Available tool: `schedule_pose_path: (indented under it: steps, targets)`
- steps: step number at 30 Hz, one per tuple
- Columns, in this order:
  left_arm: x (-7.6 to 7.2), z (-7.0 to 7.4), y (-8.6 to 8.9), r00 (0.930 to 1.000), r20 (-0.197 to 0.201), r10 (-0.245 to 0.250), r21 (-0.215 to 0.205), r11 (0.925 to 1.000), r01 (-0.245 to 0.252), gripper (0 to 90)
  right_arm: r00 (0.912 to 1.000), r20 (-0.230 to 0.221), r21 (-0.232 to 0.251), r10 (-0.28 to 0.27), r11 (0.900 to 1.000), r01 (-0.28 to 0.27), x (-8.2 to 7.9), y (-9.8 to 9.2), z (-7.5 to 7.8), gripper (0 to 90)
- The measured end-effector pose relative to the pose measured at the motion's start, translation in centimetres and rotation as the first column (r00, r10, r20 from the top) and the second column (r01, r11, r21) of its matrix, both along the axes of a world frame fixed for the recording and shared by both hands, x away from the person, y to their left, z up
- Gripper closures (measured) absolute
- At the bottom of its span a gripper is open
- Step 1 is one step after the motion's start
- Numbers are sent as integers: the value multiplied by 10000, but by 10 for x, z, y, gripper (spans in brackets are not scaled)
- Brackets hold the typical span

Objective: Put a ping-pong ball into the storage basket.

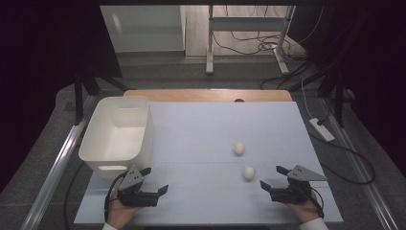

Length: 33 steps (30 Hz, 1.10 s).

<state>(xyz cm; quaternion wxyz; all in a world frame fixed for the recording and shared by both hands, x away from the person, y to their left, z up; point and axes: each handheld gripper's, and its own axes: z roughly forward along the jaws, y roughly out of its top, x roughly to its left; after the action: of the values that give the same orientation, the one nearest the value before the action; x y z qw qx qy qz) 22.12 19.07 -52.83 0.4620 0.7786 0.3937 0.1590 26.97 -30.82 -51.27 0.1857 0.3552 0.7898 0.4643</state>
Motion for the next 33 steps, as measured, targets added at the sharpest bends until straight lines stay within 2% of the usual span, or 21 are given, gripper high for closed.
schedule_pose_path:
  steps: [6,15,24,33]
  targets:
    - [1,2,-1,9999,-31,123,-137,9998,-123,93,10000,-37,-9,10,10000,-10,2,1,-1,123]
    - [3,3,-2,9999,-105,132,-111,9998,-133,93,9998,-147,0,135,9999,-135,7,1,-4,124]
    - [0,4,3,9997,71,249,-77,9997,-249,94,9997,-176,-70,173,9998,-174,8,2,-4,128]
    - [-2,7,-5,9998,133,155,15,9999,-156,94,9998,-118,81,160,9998,-159,7,1,-2,131]
